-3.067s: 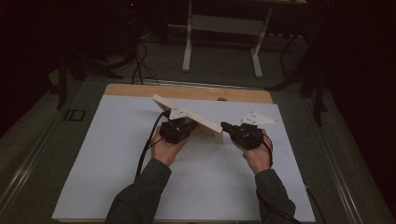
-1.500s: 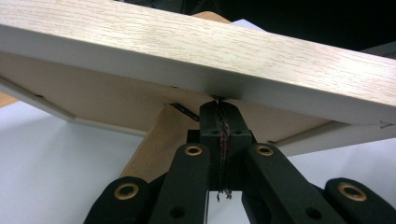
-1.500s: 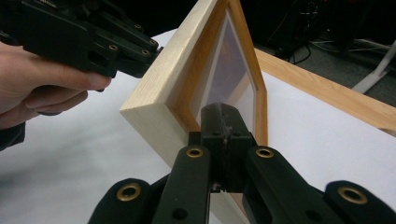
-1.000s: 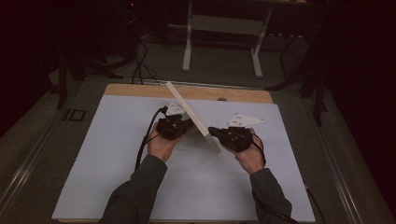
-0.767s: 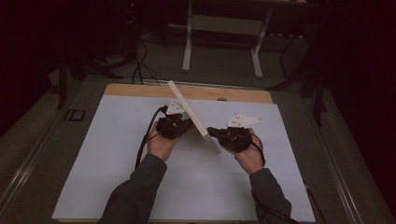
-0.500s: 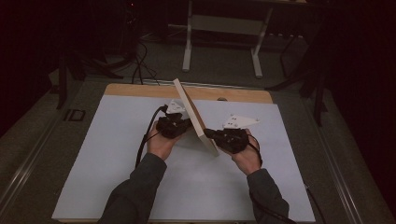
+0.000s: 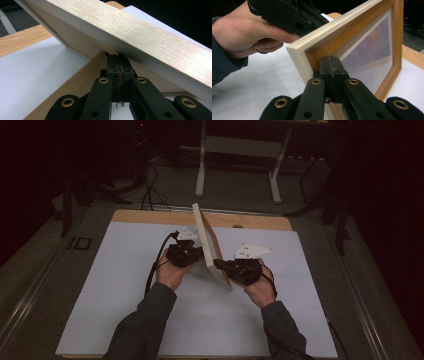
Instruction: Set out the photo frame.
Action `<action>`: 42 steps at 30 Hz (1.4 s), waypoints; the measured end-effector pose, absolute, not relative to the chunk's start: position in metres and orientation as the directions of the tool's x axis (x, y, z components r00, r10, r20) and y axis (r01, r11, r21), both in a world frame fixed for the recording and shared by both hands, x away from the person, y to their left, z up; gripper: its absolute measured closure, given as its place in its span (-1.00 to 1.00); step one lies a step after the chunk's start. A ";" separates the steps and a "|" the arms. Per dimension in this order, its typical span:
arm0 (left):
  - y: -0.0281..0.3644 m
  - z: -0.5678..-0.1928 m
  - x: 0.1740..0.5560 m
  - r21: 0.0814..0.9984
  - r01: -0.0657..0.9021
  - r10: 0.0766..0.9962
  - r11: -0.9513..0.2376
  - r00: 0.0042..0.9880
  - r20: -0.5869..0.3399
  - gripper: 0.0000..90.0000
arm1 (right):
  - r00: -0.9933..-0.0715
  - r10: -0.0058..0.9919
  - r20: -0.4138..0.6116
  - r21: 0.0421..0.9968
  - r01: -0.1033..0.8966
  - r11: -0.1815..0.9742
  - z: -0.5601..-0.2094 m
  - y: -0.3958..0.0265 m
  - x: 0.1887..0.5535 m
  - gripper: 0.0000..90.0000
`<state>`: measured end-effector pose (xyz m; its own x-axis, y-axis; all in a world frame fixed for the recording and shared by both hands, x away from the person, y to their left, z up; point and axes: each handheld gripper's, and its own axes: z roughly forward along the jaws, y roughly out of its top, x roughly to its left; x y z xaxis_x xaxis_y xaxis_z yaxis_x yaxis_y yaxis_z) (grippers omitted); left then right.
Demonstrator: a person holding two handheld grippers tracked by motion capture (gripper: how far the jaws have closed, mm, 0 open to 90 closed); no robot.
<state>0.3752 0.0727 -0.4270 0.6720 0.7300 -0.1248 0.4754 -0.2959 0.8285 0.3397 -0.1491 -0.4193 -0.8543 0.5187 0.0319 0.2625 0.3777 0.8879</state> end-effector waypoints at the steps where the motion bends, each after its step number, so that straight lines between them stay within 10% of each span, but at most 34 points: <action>1: 0.073 -0.427 0.375 0.828 0.476 0.729 -0.298 0.673 -0.124 1.00 | -0.855 0.517 0.029 0.887 0.261 0.381 -0.419 -0.148 0.340 1.00; 42: 0.099 -0.430 0.378 0.845 0.493 0.668 -0.209 0.703 -0.245 0.88 | -0.881 0.472 0.010 0.879 0.233 0.416 -0.420 -0.121 0.336 0.95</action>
